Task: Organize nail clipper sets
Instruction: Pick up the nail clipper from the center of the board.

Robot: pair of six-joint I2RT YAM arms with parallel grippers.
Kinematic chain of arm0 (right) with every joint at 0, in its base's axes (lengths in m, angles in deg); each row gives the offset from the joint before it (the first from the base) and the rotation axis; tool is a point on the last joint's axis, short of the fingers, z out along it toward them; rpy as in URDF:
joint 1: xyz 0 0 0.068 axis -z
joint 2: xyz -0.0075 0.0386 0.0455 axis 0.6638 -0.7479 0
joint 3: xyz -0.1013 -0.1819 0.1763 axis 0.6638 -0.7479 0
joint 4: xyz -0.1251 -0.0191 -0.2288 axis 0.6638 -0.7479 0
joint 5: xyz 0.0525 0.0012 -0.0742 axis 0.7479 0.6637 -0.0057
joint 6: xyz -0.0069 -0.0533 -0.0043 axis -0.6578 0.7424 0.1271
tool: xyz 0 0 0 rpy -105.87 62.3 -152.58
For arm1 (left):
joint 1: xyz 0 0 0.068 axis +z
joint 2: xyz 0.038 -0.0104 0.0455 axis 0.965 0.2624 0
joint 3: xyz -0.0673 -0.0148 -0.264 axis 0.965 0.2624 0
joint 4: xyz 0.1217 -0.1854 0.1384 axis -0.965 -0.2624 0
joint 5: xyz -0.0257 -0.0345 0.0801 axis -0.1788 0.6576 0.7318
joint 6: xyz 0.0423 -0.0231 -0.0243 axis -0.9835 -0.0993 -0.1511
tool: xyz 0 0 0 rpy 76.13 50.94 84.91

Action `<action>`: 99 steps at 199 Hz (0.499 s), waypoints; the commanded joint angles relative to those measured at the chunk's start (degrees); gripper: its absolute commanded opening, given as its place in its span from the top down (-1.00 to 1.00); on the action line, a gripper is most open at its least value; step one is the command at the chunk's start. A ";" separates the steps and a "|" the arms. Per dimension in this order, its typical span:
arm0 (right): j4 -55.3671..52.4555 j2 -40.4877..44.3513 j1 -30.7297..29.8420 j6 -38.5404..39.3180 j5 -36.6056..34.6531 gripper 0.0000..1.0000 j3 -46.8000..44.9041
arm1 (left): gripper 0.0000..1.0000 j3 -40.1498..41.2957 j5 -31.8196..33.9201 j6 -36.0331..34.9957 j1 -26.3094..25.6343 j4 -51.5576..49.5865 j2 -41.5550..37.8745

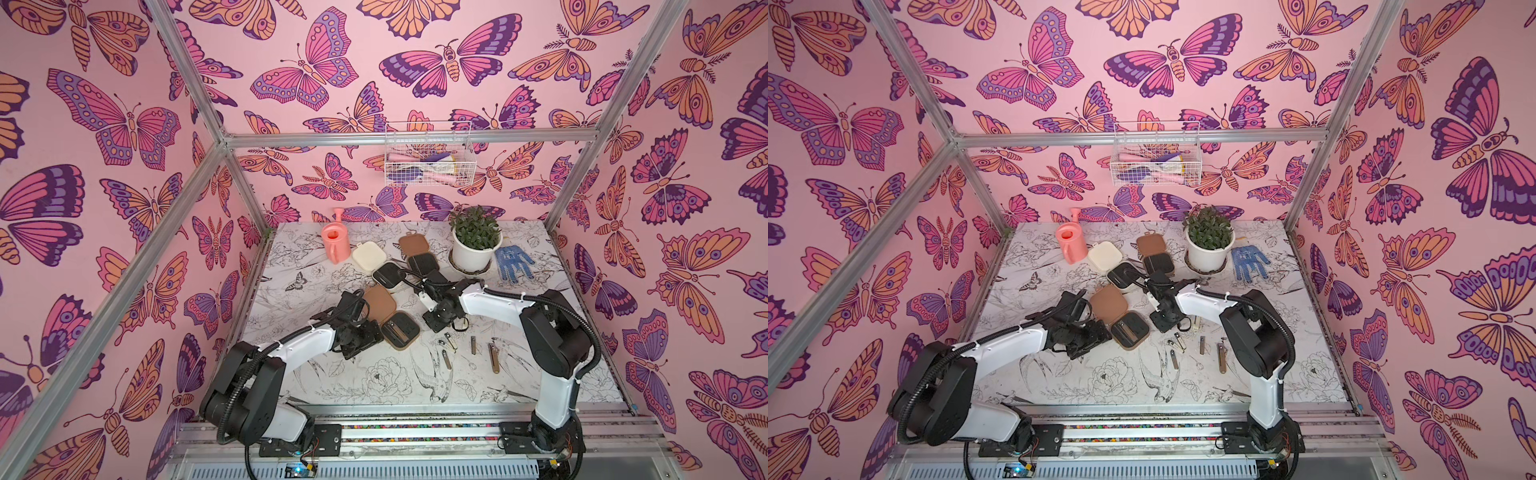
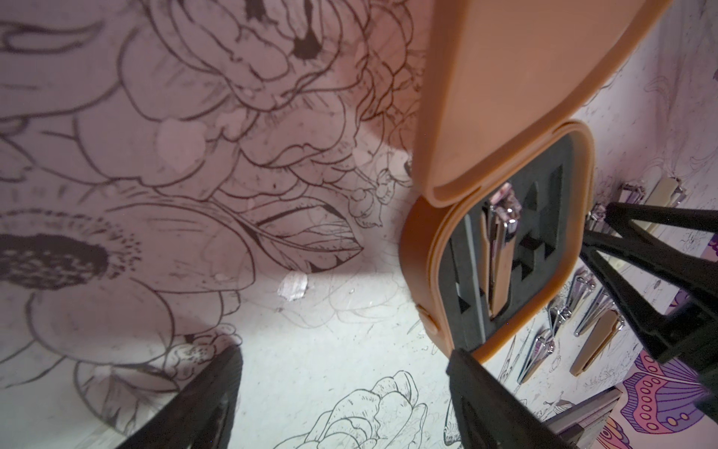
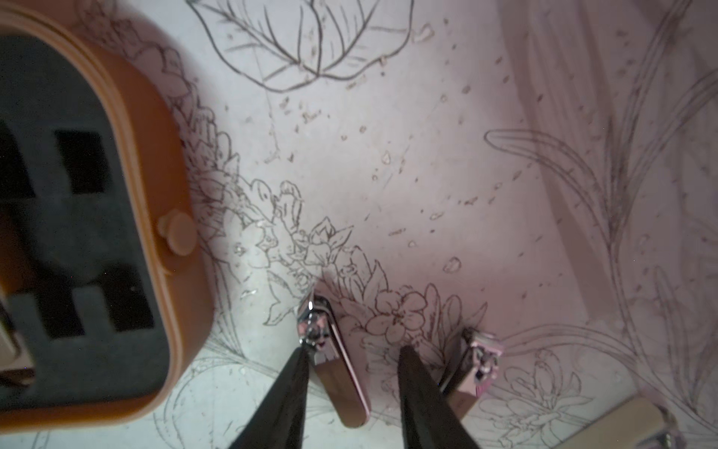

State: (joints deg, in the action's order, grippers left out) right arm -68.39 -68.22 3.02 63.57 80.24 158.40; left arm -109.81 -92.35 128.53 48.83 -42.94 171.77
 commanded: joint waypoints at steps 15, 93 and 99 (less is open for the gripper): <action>-0.15 -1.31 -0.11 1.81 1.09 0.28 1.62 | -0.70 1.14 0.79 -0.17 -0.32 -2.11 -1.11; -0.09 0.12 -0.11 0.67 2.02 0.53 -0.94 | -0.70 1.23 0.83 -0.15 -0.32 -2.20 -1.24; 0.00 0.24 -0.11 0.52 2.10 0.55 -1.20 | -0.70 1.24 0.83 -0.15 -0.32 -2.18 -1.28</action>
State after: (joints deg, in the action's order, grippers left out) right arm -67.82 -68.65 3.02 63.59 81.13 158.73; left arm -109.64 -92.35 128.53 48.83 -43.18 171.48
